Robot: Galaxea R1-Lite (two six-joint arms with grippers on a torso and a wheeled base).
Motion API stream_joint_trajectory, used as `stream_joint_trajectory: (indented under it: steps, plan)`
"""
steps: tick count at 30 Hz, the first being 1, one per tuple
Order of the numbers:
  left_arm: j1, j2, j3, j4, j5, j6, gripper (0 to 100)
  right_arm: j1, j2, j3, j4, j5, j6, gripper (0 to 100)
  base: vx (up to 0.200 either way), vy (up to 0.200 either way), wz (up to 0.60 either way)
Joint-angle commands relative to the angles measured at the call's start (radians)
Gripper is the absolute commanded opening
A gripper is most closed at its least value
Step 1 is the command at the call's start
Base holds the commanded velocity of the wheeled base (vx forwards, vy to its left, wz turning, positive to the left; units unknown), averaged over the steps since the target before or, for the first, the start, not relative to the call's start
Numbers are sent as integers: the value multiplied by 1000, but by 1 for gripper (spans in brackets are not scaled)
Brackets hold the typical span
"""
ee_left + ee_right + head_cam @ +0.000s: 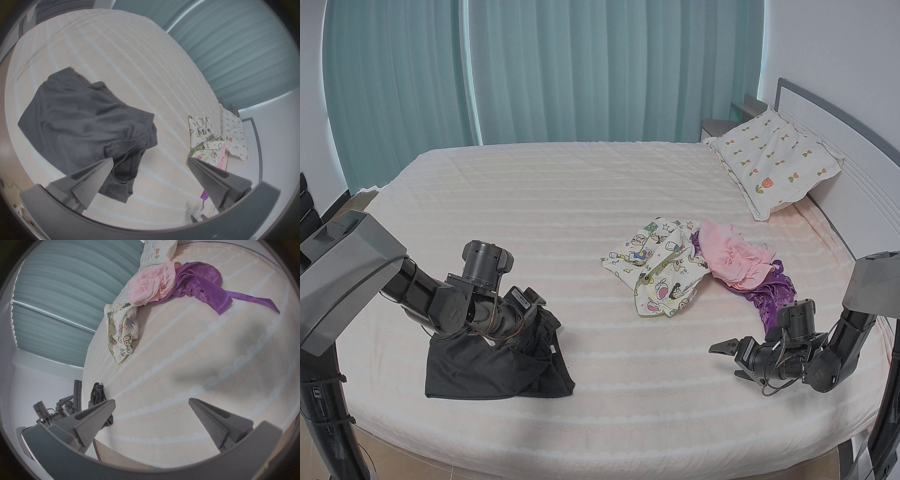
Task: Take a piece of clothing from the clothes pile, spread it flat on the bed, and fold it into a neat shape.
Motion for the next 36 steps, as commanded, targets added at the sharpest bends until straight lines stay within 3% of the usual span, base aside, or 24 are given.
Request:
stream_joint_trajectory:
  steps: [1,8,13,18,19,27,31,35,36]
  plan:
    - [5,-26,75,-30,-2,-49,100,1,1,2,0,0,0,100,0,0,0]
    - [19,-42,121,-29,5,-64,100,2,12,2,-37,2,2,100,0,0,0]
    - [41,-62,153,-39,-56,-116,100,1,21,0,-57,0,3,100,0,0,0]
    - [62,-74,186,-72,-105,-123,100,1,18,2,-57,0,3,100,0,200,0]
    - [85,-86,235,-136,-134,-123,100,1,15,0,-57,0,3,100,0,200,0]
    - [133,-95,288,-228,-143,-121,100,2,10,-24,-56,-4,2,100,0,200,0]
    - [156,-88,288,-228,-182,-120,100,36,19,-64,-37,-38,0,100,0,200,0]
    - [173,-85,287,-230,-208,-120,100,105,27,-153,56,-152,-3,100,0,200,0]
    - [173,-85,287,-228,-208,-120,100,108,27,-158,61,-155,-3,100,0,200,0]
